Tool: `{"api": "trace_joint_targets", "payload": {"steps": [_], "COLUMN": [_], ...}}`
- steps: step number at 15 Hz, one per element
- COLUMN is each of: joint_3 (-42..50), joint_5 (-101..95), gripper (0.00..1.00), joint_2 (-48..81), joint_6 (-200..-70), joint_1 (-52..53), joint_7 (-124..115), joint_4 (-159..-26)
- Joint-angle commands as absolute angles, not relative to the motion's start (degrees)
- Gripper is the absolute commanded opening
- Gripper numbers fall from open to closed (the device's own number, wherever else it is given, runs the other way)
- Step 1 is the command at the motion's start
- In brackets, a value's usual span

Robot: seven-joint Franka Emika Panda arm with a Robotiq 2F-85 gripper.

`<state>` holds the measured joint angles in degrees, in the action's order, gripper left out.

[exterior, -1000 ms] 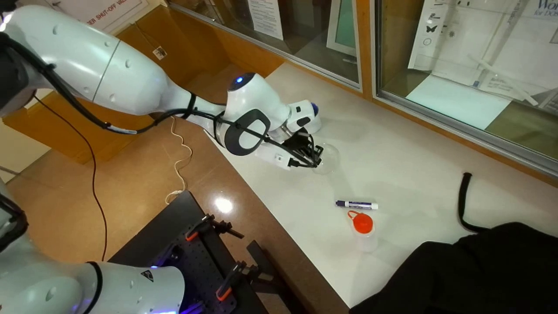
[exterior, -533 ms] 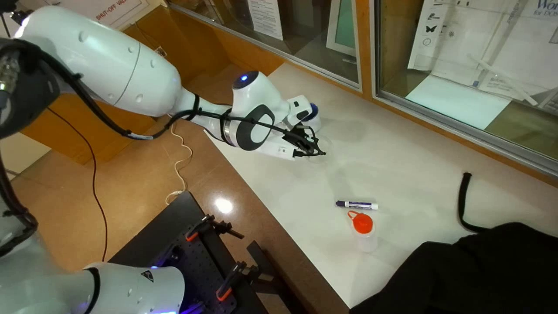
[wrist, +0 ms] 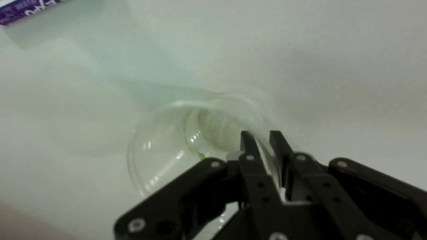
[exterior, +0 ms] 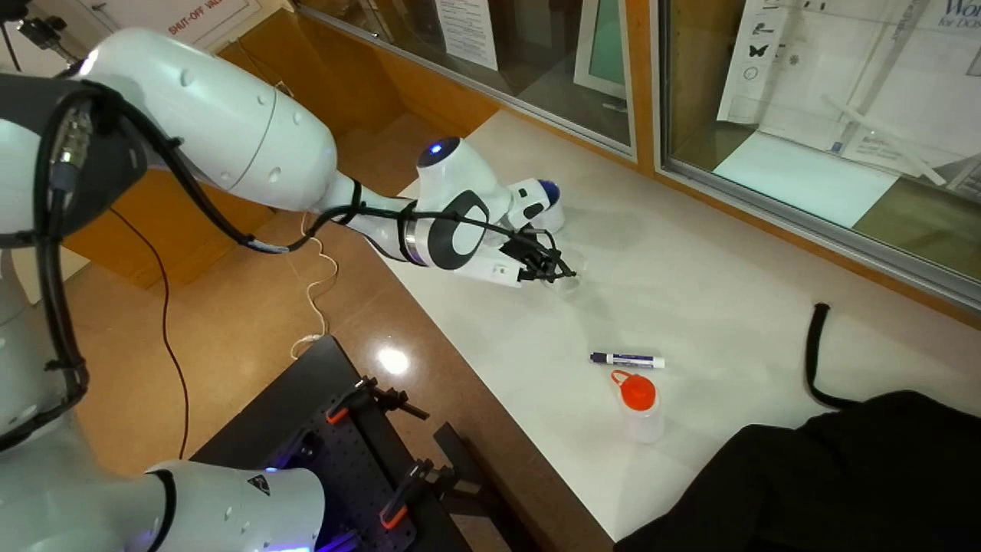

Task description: Put the cup upright, then put the marker in the cup

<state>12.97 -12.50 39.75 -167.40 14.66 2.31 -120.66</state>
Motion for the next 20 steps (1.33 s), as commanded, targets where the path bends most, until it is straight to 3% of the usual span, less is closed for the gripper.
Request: {"api": "trace_joint_targets", "payload": {"steps": [1,8,14,20], "joint_3": [15.6,21.7,16.4,14.9], "joint_5": [-14.7,-16.6,-13.0,-7.7], "gripper": [0.51,1.0,1.0,1.0], "joint_2": [38.7,27.5,14.4,14.2], "joint_6": [-165.4,-157.7,-151.5,-156.5], "joint_1": [17.7,22.1,12.8,2.4], "joint_7": [-2.0,-9.5,-15.2,-20.5], "joint_4": [-120.2,-125.9,-132.5,-136.9]}}
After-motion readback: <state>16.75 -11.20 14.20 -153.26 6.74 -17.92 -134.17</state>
